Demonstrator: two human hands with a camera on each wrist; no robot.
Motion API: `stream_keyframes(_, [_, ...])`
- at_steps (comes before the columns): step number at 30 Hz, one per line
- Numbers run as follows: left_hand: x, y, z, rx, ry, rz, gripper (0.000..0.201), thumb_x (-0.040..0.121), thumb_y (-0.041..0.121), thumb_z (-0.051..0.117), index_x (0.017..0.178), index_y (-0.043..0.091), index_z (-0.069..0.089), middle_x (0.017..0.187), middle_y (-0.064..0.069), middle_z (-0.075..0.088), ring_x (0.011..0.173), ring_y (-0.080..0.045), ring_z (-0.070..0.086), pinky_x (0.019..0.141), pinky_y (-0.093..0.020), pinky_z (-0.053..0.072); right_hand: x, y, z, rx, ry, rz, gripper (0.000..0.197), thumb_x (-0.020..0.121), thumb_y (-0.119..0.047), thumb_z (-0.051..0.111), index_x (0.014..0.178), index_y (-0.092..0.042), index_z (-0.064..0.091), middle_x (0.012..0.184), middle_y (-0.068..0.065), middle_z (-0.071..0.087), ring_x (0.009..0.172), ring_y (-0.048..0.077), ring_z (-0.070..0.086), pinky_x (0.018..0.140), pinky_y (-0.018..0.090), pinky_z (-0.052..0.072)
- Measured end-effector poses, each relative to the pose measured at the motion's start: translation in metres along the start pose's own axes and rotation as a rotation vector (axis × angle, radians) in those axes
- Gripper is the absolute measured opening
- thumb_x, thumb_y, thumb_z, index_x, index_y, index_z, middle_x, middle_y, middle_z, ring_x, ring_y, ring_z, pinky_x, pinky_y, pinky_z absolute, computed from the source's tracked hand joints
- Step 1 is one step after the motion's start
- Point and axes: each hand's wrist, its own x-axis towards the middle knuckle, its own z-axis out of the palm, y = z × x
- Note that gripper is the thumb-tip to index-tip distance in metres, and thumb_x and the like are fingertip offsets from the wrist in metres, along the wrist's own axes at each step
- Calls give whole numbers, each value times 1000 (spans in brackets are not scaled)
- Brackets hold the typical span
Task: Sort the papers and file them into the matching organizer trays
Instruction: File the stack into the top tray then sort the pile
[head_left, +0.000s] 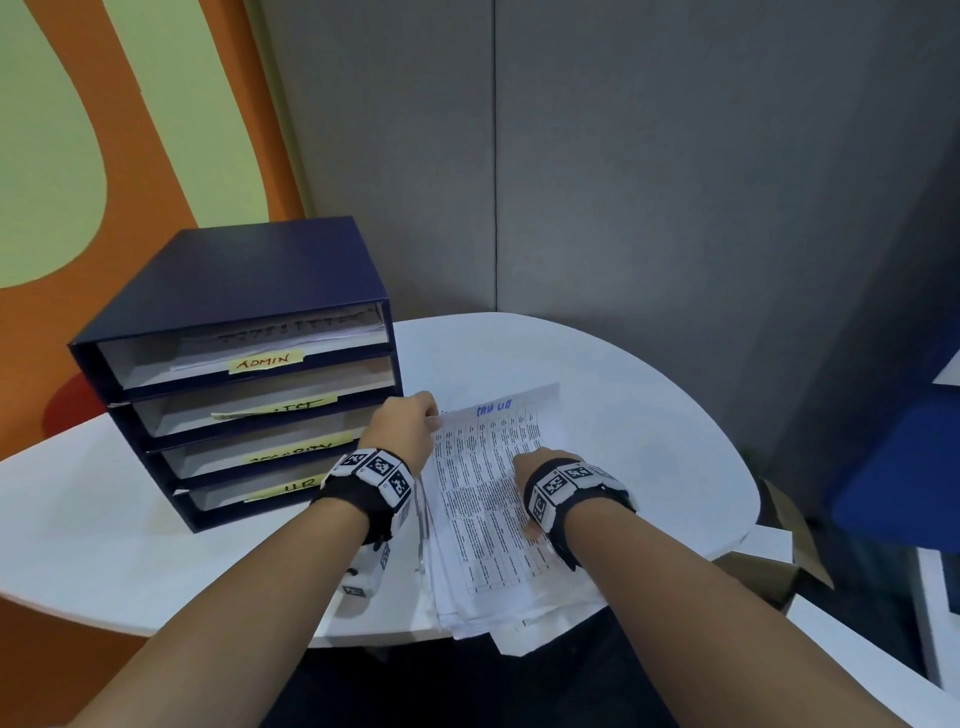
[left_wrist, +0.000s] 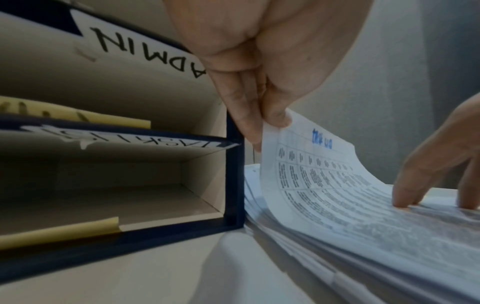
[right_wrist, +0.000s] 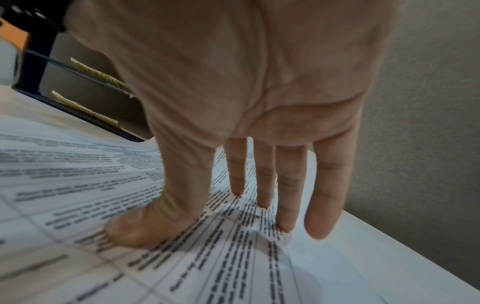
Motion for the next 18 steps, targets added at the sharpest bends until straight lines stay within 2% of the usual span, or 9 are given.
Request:
stream_keyframes(4, [-1, 3, 0, 9, -32, 5, 21, 93, 4, 47, 99, 15, 64, 97, -1, 69, 87, -22, 63, 74, -36, 58, 1, -2, 0, -21, -18, 11, 45, 73, -29, 82, 103, -10, 53, 110, 10, 64, 99, 31, 64, 87, 44, 53])
stream_keyframes(6, [-1, 4, 0, 18, -16, 3, 21, 92, 3, 48, 97, 15, 64, 97, 1, 70, 83, -19, 61, 73, -33, 56, 2, -2, 0, -26, -21, 9, 46, 74, -29, 81, 106, -10, 54, 111, 10, 64, 96, 29, 63, 85, 41, 52])
stream_keyframes(9, [-3, 6, -2, 68, 6, 9, 18, 89, 4, 50, 94, 14, 65, 94, 0, 70, 83, -22, 63, 73, -34, 55, 5, 0, 1, -34, -4, 5, 50, 74, -28, 80, 115, -8, 58, 110, 8, 65, 89, 27, 63, 76, 35, 51])
stream_keyframes(12, [-4, 9, -2, 104, -4, 34, 16, 88, 4, 51, 92, 13, 64, 94, -1, 69, 83, -24, 64, 69, -32, 52, 7, 1, 3, -40, 12, -4, 48, 73, -27, 81, 111, -8, 58, 102, 7, 65, 88, 27, 64, 76, 35, 53])
stream_keyframes(14, [-3, 7, 0, 79, -62, 40, 16, 88, 3, 50, 89, 14, 61, 90, -2, 67, 82, -25, 63, 66, -32, 53, 8, 0, 4, -43, 19, -4, 47, 70, -26, 82, 107, -10, 58, 93, 6, 62, 81, 27, 62, 74, 35, 53])
stream_keyframes(16, [-2, 3, 3, 56, -177, 46, 19, 86, 2, 50, 83, 18, 59, 88, 1, 66, 81, -21, 64, 67, -33, 56, 11, 0, 4, -31, 22, 11, 47, 70, -25, 81, 108, -10, 58, 90, 5, 59, 84, 28, 63, 78, 39, 55])
stream_keyframes(18, [-1, -1, 6, 44, -273, 54, 18, 86, 3, 55, 81, 20, 60, 90, 3, 67, 84, -19, 65, 73, -37, 58, 14, 0, 7, -22, 52, 25, 57, 74, -20, 76, 123, -7, 50, 96, 7, 62, 92, 29, 64, 78, 40, 55])
